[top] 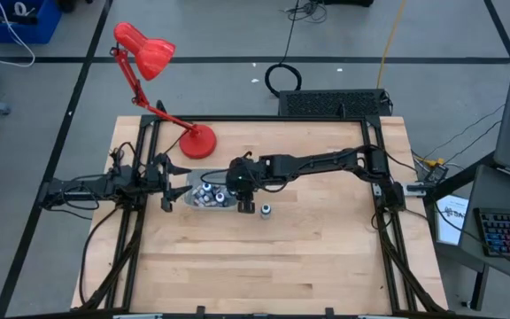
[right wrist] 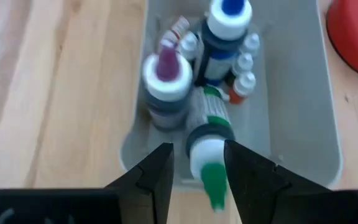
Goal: Pick & Place food coloring
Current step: Put the big green coloring bottle into the gray container, then put the big black coloring bottle into the gray container
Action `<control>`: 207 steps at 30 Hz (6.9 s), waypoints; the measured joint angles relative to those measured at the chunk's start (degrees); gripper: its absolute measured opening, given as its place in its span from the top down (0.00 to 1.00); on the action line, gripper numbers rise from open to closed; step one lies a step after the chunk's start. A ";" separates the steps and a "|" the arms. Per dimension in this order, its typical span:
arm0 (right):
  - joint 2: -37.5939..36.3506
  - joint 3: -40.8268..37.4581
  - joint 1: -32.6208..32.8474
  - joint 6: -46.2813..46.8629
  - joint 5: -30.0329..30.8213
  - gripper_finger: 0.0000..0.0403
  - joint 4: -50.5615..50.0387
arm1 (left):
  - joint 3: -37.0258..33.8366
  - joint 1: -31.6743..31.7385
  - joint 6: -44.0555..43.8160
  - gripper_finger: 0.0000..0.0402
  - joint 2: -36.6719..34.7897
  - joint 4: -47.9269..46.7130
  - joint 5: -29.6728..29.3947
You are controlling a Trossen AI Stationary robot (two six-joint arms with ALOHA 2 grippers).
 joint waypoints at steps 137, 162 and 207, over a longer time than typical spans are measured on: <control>-2.50 8.94 3.92 4.54 9.47 0.70 -25.69 | 0.02 0.00 0.01 0.36 -0.02 -0.01 -0.01; -4.13 6.36 10.41 12.09 9.48 0.50 -33.09 | 0.00 0.01 0.00 0.36 0.00 -0.02 0.02; -3.95 20.50 0.58 -7.84 6.54 0.74 -24.26 | 0.02 0.00 0.01 0.36 -0.02 0.02 -0.01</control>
